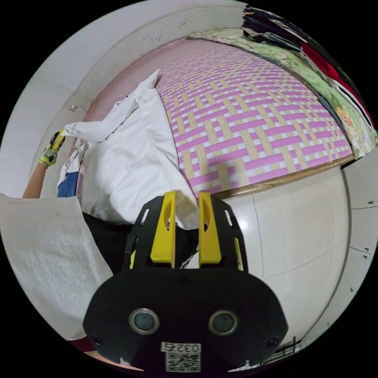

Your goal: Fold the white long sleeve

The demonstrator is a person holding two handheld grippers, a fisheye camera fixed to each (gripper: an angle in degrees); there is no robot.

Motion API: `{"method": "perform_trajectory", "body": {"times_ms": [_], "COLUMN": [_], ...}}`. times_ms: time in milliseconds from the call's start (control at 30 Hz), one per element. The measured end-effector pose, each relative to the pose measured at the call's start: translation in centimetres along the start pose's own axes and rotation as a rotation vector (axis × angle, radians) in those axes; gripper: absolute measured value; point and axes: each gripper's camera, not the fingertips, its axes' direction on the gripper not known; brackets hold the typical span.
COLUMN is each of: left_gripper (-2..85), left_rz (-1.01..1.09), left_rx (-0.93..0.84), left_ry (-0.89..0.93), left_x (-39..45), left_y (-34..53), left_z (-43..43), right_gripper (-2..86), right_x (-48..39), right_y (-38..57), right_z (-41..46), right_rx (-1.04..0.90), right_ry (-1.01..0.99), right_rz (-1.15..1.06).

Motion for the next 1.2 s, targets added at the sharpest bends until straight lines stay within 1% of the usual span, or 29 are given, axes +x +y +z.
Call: {"method": "perform_trajectory", "body": {"times_ms": [167, 333, 433, 500, 567, 633, 700, 767, 867, 967, 1033, 1100, 1200], "left_gripper": [-1.4, -1.4, -1.4, -1.4, -1.4, -1.4, -1.4, -1.4, -1.4, -1.4, -1.4, -1.4, -1.5], "left_rz": [0.081, 0.165, 0.208, 0.221, 0.222, 0.215, 0.21, 0.22, 0.229, 0.219, 0.221, 0.223, 0.232], "left_rx": [-0.04, -0.111, -0.156, -0.179, -0.204, -0.214, -0.218, -0.241, -0.277, -0.288, -0.293, -0.297, -0.298], "left_ry": [0.104, 0.118, 0.133, 0.158, 0.2, 0.227, 0.23, 0.204, 0.161, 0.155, 0.167, 0.182, 0.229], "left_x": [4.3, 9.0, 11.5, 12.5, 13.4, 13.8, 14.2, 14.8, 15.6, 16.3, 17.0, 17.9, 19.7], "left_y": [-3.0, -5.8, -7.2, -8.1, -9.2, -10.0, -10.5, -10.9, -11.3, -11.9, -12.1, -12.3, -12.3], "left_z": [5.2, 10.3, 13.7, 15.6, 18.0, 19.5, 20.9, 22.7, 25.1, 27.3, 28.6, 29.8, 30.8], "right_gripper": [9.9, 9.7, 9.5, 9.8, 10.1, 10.0, 10.2, 11.1, 11.3, 9.2, 6.0, 3.1, 0.9], "right_x": [-0.4, -0.2, 1.1, 2.9, 7.7, 11.8, 14.8, 17.0, 17.0, 16.0, 14.8, 13.4, 10.2], "right_y": [0.9, 1.9, 2.5, 2.7, 3.1, 3.8, 4.6, 4.8, 4.1, 3.2, 2.9, 2.9, 3.4], "right_z": [-1.5, -0.9, -1.7, -2.4, -3.0, -3.0, -2.7, -1.6, -0.7, 0.0, 0.0, -0.9, -3.9], "right_rx": [-0.023, -0.078, -0.04, -0.018, 0.005, 0.038, 0.052, 0.048, 0.036, 0.022, -0.018, -0.012, 0.02], "right_ry": [0.048, 0.095, 0.076, 0.0, -0.254, -0.426, -0.449, -0.556, -0.594, -0.726, -0.708, -0.652, -0.504], "right_rz": [-0.06, -0.095, -0.07, -0.064, 0.0, 0.059, 0.11, 0.131, 0.087, 0.029, -0.002, -0.019, -0.018]}}
